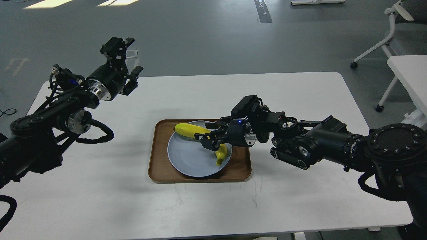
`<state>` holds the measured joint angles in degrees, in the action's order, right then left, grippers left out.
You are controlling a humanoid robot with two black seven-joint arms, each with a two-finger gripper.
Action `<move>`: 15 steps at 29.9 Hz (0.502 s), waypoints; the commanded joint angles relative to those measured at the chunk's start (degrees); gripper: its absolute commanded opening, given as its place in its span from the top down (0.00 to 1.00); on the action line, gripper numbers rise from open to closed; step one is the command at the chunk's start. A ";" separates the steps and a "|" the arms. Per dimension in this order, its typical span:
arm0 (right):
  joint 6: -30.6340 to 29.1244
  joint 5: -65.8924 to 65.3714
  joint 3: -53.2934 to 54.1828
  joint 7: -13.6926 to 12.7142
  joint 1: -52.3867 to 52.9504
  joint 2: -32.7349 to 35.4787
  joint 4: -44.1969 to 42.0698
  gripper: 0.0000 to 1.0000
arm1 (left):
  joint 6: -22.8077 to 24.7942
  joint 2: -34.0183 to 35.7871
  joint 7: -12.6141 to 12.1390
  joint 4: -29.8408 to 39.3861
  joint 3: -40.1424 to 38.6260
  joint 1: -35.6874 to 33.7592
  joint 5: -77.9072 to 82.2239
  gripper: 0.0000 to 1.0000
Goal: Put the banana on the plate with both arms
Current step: 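Open the right gripper and lift it away from the banana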
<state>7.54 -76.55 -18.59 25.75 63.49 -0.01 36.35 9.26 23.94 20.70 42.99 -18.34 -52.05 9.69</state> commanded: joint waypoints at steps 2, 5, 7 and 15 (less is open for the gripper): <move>0.11 7.89 3.81 -0.18 3.22 1.49 0.47 0.01 | 1.28 0.75 -0.22 -0.01 -0.12 1.07 -0.02 0.02; -0.50 19.91 10.57 -1.66 3.57 4.30 2.14 0.01 | 3.48 1.28 -0.66 -0.01 -0.64 1.07 -0.72 0.02; -4.26 36.21 16.54 -6.21 3.22 8.25 5.12 0.01 | 4.88 2.16 -1.97 -0.01 -1.17 1.24 -1.07 0.02; -16.75 72.67 40.00 -19.85 -4.58 20.56 7.59 0.01 | 10.07 2.07 -2.86 -0.01 -3.11 3.61 -5.12 0.02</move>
<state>-5.74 -11.64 13.68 10.24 62.78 16.50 43.73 17.53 25.94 18.05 42.97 -21.18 -49.12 5.16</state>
